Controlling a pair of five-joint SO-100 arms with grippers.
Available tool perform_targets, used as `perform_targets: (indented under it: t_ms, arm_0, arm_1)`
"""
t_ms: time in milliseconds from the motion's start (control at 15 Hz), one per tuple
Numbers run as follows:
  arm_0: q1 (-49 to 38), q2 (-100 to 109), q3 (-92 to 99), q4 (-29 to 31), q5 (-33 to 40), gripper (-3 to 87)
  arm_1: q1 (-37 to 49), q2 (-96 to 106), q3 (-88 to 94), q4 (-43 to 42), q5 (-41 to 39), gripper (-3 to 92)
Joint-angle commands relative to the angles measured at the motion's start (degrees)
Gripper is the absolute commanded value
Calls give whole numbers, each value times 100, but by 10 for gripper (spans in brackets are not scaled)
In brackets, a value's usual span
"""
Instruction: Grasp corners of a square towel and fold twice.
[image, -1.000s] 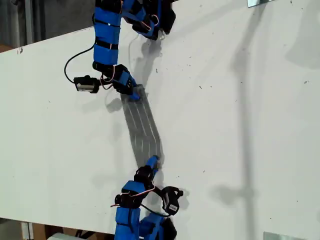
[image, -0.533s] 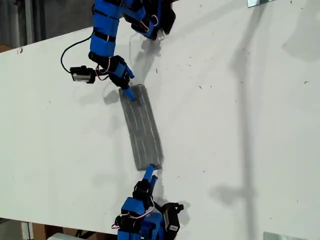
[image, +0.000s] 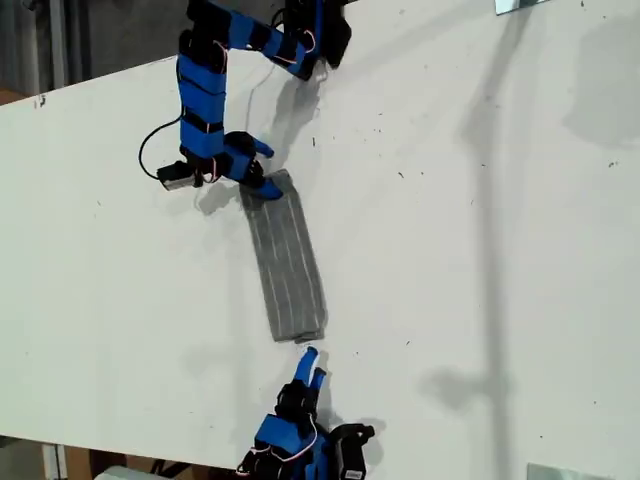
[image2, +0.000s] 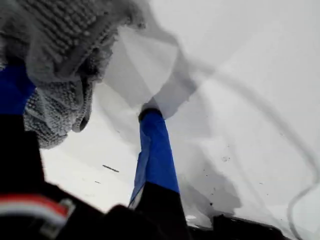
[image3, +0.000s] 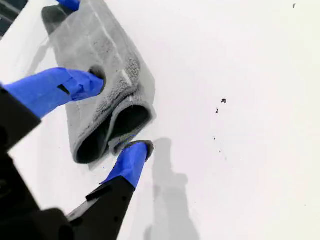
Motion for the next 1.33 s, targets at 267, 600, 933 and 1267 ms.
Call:
perform_targets:
  t_ms: [267,600,933,1267]
  arm_0:
    - [18,2180,729,1274,-343,241]
    - [-114,2180,861,1371,-308,241]
    - [-343,2180,1063,1354,-149,240]
    - [-1538,2180,1020,1239,738,233]
  arm_1:
    - [-97,1600,2074,-387,853,-1]
    - [-1389,5396,3612,633,2821,-1]
    - [-2162,7813,2953,2101,3507,-1]
    - [-1784,4816,211,1591,2241,-1]
